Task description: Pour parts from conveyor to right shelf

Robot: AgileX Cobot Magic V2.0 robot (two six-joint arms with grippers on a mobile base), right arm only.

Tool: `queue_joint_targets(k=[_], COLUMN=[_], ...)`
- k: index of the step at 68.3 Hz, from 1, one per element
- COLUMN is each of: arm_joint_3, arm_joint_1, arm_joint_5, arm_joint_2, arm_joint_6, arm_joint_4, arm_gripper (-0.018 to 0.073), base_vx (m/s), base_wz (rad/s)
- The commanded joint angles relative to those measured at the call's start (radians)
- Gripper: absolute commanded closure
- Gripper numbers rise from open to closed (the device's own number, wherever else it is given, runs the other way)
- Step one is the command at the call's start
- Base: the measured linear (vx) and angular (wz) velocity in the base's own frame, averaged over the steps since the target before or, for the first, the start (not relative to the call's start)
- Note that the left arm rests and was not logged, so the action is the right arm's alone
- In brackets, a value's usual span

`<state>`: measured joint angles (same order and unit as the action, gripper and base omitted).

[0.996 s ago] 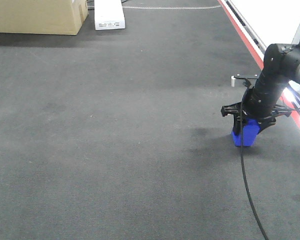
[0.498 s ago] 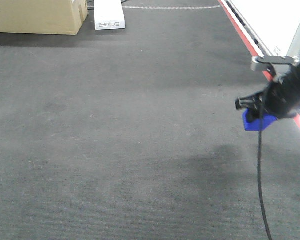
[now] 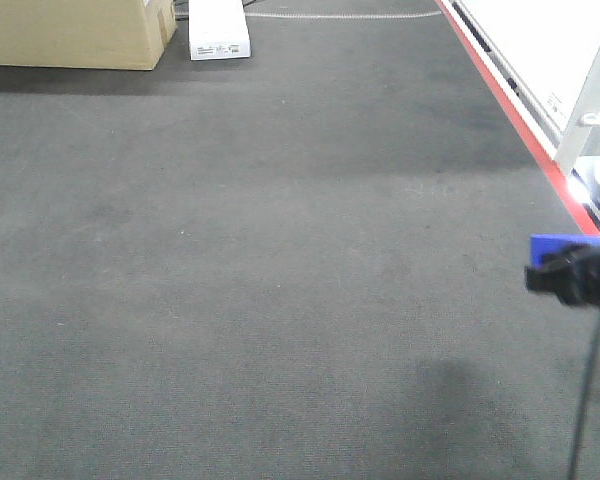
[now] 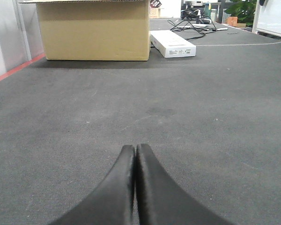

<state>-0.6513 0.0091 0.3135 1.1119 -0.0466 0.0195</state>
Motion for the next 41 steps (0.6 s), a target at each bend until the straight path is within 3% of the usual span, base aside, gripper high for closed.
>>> queue_joint_targets(k=[1,19,41], arm_joint_3=[0.069,0.277,0.309], arm_joint_1=[0.000,0.000,0.000], arm_joint_5=[-0.136,-0.305,-0.207], arm_joint_2=[-0.129,-0.522,-0.823], arm_joint_6=[-0.007,-0.064,-0.075], arm_joint_4=[-0.010,-0.011,-0.011], arm_gripper=[0.0565,0.0565,0.0565], base_vx=[0.00,0.00,0.00], base_wz=[0.00,0.00,0.00])
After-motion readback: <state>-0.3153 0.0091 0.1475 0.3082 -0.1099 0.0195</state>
